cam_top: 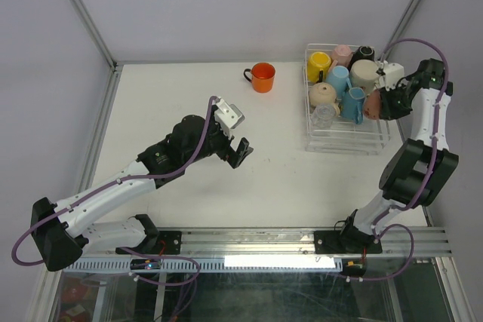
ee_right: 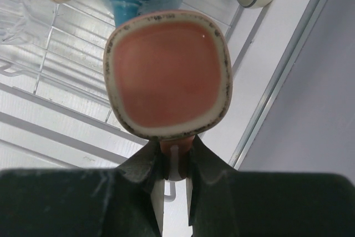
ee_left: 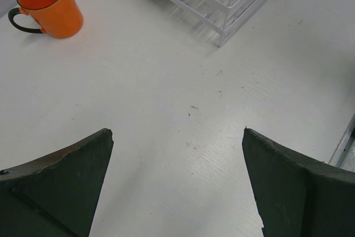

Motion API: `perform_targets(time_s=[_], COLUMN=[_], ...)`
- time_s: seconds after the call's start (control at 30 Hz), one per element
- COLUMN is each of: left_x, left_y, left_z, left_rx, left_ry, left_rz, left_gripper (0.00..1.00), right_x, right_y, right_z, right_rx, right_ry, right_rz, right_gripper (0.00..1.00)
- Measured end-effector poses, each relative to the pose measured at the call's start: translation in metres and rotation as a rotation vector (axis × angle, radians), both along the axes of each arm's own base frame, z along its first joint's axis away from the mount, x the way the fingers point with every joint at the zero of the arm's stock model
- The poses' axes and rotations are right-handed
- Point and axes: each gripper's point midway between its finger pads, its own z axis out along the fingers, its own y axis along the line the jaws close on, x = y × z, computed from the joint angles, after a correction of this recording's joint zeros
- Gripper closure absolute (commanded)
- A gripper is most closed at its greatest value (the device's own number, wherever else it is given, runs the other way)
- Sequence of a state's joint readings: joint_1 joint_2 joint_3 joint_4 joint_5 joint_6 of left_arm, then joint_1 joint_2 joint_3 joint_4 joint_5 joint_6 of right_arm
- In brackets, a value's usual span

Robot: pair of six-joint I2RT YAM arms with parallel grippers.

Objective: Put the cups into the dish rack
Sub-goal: Turn the cup upside down in the dish rack.

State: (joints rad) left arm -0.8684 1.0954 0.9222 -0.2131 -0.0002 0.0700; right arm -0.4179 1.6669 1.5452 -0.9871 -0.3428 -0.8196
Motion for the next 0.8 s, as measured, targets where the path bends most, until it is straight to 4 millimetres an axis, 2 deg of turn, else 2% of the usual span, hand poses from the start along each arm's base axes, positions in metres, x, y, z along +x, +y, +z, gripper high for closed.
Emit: perform_targets(time_s=[0.3, 0.8], left_x=[0.000, 0.000], left_y=[0.000, 0.000], left_z=[0.000, 0.000], left_rx=[0.001, 0.001], left_ry=[0.000, 0.000], left_rz=[-0.001, -0.001], left_gripper=[0.01, 0.01], right_x=[0.007, 0.014], right_y=[-0.009, -0.011], right_z=[-0.009, -0.035], right_rx=[0.007, 0.053], right_ry=[0.011, 0.061], right_rz=[-0.059, -0.106], right_gripper=[1.00, 1.00])
